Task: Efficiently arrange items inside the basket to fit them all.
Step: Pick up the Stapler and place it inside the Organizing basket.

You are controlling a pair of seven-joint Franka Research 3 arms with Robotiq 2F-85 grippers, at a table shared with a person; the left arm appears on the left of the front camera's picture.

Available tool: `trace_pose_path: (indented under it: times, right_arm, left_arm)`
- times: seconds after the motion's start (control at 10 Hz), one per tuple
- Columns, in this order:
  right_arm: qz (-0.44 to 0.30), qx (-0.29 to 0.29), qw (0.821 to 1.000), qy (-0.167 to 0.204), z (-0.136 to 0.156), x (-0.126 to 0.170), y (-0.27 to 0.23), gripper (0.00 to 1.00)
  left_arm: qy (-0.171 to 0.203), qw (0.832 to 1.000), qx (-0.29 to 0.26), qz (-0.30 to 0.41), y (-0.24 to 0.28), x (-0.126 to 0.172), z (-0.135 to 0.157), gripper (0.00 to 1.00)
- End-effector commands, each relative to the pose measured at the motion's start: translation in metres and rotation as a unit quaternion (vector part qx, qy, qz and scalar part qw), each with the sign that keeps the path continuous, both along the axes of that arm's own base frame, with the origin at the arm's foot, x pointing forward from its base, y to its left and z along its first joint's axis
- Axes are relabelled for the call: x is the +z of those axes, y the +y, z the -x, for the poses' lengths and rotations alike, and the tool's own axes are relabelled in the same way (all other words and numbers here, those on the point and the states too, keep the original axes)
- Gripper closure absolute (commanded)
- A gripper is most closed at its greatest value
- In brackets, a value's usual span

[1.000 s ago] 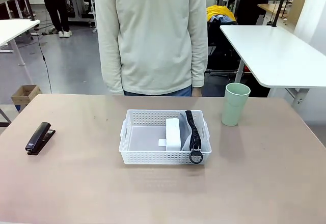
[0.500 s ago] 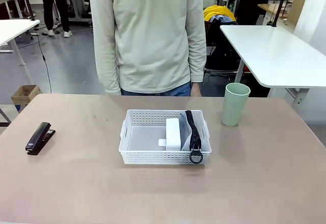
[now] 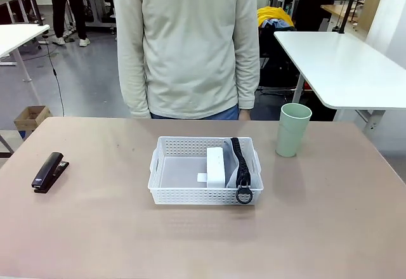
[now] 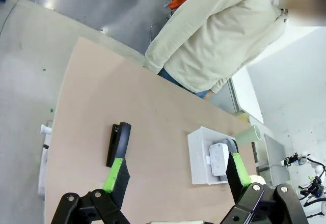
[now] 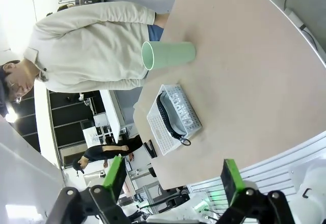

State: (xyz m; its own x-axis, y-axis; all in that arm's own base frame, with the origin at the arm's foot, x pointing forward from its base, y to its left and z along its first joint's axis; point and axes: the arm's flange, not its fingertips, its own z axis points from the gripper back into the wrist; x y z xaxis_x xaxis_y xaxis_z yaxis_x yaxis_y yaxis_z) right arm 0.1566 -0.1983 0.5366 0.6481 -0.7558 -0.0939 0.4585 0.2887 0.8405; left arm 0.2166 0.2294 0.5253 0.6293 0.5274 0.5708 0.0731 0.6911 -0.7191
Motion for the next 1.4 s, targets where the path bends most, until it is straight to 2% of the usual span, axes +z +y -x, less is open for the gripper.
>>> trace_pose_path:
  times: [0.0,0.3,0.4,0.5,0.7,1.0,1.1,1.2,1.3]
  right_arm:
    - [0.001,0.005,1.000,-0.008,0.003,-0.002,0.000,0.00]
    - [0.001,0.005,1.000,-0.008,0.003,-0.002,0.000,0.00]
    - [0.001,0.005,1.000,-0.008,0.003,-0.002,0.000,0.00]
    - [0.001,0.005,1.000,-0.008,0.003,-0.002,0.000,0.00]
    - [0.001,0.005,1.000,-0.008,0.003,-0.002,0.000,0.00]
    - [0.001,0.005,1.000,-0.008,0.003,-0.002,0.000,0.00]
    - [0.001,0.005,1.000,-0.008,0.003,-0.002,0.000,0.00]
    - [0.001,0.005,1.000,-0.008,0.003,-0.002,0.000,0.00]
    - [0.001,0.005,1.000,-0.008,0.003,-0.002,0.000,0.00]
  left_arm:
    - [-0.004,1.000,-0.011,-0.007,-0.005,-0.001,-0.001,0.00]
    - [-0.003,1.000,-0.006,-0.001,-0.002,0.001,-0.001,0.00]
    - [0.014,0.999,-0.030,-0.036,-0.009,0.009,-0.002,0.00]
    - [0.055,0.993,-0.055,-0.092,-0.034,0.013,-0.025,0.00]
    - [0.105,0.973,-0.095,-0.180,-0.079,0.012,-0.063,0.00]
    - [0.148,0.942,-0.127,-0.274,-0.126,-0.009,-0.087,0.00]
    - [0.158,0.937,-0.115,-0.290,-0.135,-0.014,-0.095,0.00]
    - [0.150,0.948,-0.031,-0.279,-0.136,-0.004,-0.104,0.00]
    - [0.144,0.942,-0.132,-0.274,-0.135,-0.002,-0.096,0.00]
